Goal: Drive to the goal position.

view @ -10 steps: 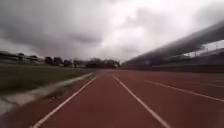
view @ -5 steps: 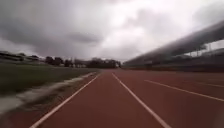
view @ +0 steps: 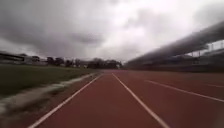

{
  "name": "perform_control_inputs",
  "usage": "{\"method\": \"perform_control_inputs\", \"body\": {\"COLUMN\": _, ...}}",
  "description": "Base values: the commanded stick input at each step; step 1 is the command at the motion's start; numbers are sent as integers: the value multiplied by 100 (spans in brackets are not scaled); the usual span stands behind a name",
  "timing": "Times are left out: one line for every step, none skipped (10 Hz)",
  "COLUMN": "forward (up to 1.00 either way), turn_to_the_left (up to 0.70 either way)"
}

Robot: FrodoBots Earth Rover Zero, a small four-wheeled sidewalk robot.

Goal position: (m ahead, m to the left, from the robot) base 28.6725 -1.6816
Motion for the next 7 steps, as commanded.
{"method": "perform_control_inputs", "body": {"forward": 70, "turn_to_the_left": 3}}
{"method": "perform_control_inputs", "body": {"forward": 70, "turn_to_the_left": 0}}
{"method": "perform_control_inputs", "body": {"forward": 70, "turn_to_the_left": 0}}
{"method": "perform_control_inputs", "body": {"forward": 70, "turn_to_the_left": 0}}
{"method": "perform_control_inputs", "body": {"forward": 70, "turn_to_the_left": 0}}
{"method": "perform_control_inputs", "body": {"forward": 70, "turn_to_the_left": 0}}
{"method": "perform_control_inputs", "body": {"forward": 70, "turn_to_the_left": 0}}
